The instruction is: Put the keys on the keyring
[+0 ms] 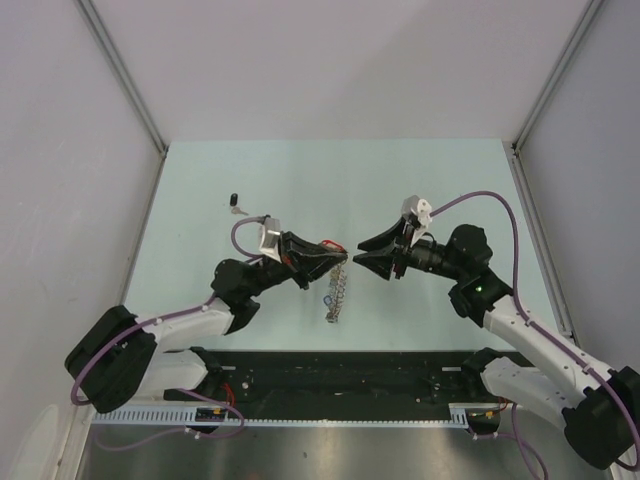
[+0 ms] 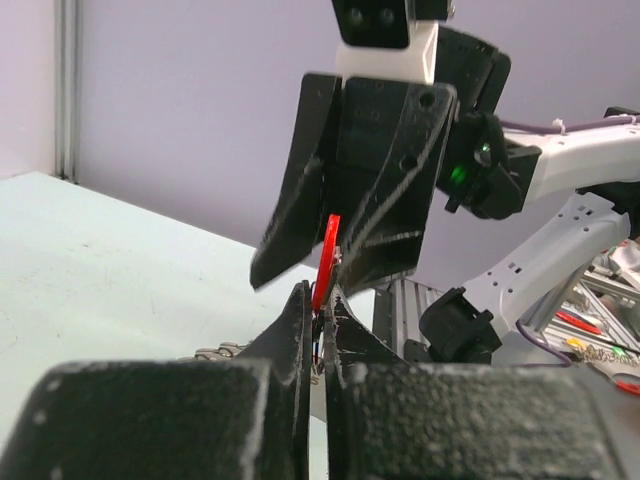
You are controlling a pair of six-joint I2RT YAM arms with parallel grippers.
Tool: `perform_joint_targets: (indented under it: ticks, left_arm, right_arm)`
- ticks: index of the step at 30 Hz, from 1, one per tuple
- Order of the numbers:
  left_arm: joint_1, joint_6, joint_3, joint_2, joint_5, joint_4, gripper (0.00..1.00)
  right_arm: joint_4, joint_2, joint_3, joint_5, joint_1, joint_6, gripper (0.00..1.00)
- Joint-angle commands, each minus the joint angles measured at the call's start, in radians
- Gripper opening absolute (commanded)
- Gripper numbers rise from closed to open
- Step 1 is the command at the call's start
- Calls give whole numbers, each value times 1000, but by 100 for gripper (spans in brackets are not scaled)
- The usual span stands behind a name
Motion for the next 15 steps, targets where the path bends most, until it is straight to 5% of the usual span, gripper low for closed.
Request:
perform_joint_targets:
  ticks: [1,15]
  left_arm:
    - [-1,8,2,-50,-40,91,0]
    - [-4,4,1,-56,-44,84,0]
  right_arm:
    - [110,20,-21,-111,-2,6,43]
    - [284,77,-35,-192,19,55,41]
